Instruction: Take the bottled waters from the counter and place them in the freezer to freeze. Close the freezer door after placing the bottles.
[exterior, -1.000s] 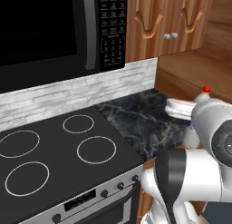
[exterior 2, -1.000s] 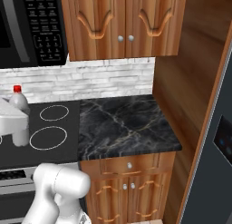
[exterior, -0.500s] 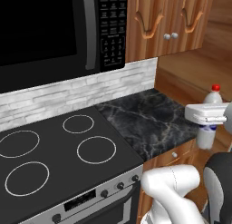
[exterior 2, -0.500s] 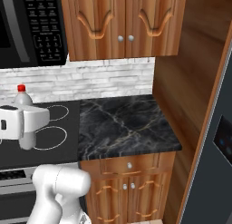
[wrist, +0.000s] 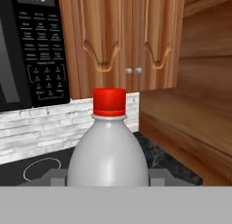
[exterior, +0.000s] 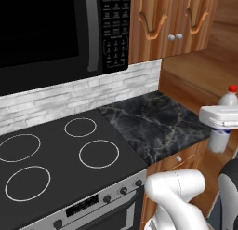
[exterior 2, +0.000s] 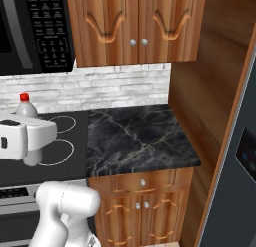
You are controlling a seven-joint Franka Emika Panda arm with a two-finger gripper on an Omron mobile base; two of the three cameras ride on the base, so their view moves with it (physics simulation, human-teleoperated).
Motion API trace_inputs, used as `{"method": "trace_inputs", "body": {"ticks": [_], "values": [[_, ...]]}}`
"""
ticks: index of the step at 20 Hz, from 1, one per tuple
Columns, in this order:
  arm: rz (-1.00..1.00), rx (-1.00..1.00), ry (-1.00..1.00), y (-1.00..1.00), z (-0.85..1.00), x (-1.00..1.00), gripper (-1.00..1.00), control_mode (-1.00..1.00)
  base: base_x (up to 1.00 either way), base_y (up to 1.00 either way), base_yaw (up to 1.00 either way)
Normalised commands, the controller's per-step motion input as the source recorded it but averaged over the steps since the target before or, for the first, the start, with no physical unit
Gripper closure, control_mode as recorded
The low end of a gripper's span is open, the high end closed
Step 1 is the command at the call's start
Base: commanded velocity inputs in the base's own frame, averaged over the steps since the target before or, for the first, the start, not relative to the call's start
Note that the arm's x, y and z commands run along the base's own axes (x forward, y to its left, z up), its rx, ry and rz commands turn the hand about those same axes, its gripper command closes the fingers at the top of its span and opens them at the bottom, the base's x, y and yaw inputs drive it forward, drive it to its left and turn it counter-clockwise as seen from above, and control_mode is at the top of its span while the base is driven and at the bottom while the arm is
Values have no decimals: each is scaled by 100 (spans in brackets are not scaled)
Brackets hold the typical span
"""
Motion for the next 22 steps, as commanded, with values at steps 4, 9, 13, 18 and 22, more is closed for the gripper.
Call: {"method": "trace_inputs", "body": {"ticks": [4,9,13,18,22], "values": [[-10,0,-8,0,-26,0,100,-100,0,0,0],[-6,0,-1,0,-11,0,100,-100,0,0,0],[0,0,0,0,0,0,100,-100,0,0,0],[0,0,0,0,0,0,100,-100,0,0,0],[0,0,0,0,0,-6,100,100,-11,0,0]]}}
